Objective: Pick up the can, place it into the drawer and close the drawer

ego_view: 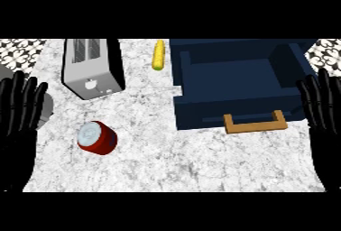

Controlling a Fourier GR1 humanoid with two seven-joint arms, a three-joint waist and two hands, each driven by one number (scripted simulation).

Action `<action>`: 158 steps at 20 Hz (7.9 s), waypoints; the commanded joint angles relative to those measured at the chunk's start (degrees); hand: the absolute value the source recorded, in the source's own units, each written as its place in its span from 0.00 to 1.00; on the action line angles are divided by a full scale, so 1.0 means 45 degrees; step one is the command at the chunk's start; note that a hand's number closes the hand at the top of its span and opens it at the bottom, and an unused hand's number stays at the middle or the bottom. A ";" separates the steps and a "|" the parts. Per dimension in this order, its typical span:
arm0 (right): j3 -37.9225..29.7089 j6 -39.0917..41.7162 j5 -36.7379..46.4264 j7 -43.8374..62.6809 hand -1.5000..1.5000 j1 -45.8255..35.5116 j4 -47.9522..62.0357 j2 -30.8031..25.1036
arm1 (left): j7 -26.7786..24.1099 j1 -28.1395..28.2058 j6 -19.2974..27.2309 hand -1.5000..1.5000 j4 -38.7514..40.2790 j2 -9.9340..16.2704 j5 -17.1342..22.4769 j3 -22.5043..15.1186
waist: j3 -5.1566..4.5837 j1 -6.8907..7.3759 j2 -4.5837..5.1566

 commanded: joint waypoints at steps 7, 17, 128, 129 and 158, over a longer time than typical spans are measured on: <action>-0.0210 -0.0629 0.0085 0.1647 0.00 0.1225 0.0728 0.0429 | 0.1367 0.0224 -0.3666 0.00 0.1495 0.1661 0.2398 -0.1526 | -0.0347 0.0584 0.0083; -0.0879 -0.0251 -0.0512 0.2250 0.00 0.2181 0.0189 0.0245 | 0.4132 0.0099 -0.4838 0.00 0.0102 0.2677 0.5166 0.0177 | -0.0335 0.0886 -0.0092; -0.3109 0.2393 -0.1492 0.1312 0.00 0.4348 -0.1188 0.1168 | -0.8116 -0.6291 -0.5401 1.00 2.0084 0.0061 -0.2084 0.1702 | -0.0337 0.0827 -0.0099; -0.3455 0.2208 -0.1525 0.1419 0.00 0.3199 -0.0441 0.0724 | -0.8867 -0.6701 -0.5330 1.00 2.1167 -0.0014 -0.2235 0.1780 | -0.0346 0.0772 -0.0049; -0.4037 0.2444 -0.2560 0.1254 0.00 0.4049 -0.1183 0.0630 | -0.0906 -0.5194 0.1420 1.00 0.9743 -0.1711 -0.0349 0.0183 | -0.0332 0.0769 -0.0100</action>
